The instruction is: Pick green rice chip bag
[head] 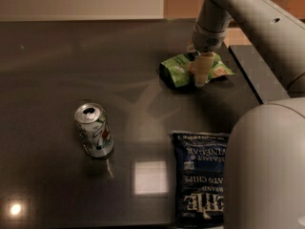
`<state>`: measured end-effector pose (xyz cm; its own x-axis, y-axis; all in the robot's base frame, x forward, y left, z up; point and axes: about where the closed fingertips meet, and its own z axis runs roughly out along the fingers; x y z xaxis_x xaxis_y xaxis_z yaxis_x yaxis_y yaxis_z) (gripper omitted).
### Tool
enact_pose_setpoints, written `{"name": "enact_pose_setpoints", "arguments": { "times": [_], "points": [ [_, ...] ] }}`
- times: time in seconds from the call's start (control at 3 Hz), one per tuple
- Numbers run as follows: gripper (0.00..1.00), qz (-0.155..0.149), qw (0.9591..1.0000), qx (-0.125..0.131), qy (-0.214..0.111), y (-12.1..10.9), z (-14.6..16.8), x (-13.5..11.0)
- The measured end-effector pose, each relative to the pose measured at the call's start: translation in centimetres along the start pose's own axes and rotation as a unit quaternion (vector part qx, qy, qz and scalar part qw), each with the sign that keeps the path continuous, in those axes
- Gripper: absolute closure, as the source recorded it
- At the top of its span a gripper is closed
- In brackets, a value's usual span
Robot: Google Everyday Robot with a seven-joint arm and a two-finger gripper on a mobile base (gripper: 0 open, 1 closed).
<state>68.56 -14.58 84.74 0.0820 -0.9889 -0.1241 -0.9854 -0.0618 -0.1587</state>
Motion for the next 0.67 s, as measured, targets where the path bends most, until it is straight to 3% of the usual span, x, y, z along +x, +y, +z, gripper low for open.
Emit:
{"name": "enact_pose_setpoints", "arguments": {
  "times": [0.67],
  "points": [
    [0.64,-0.006,0.9999,-0.003,-0.015,0.20,-1.22,-1.44]
  ]
}}
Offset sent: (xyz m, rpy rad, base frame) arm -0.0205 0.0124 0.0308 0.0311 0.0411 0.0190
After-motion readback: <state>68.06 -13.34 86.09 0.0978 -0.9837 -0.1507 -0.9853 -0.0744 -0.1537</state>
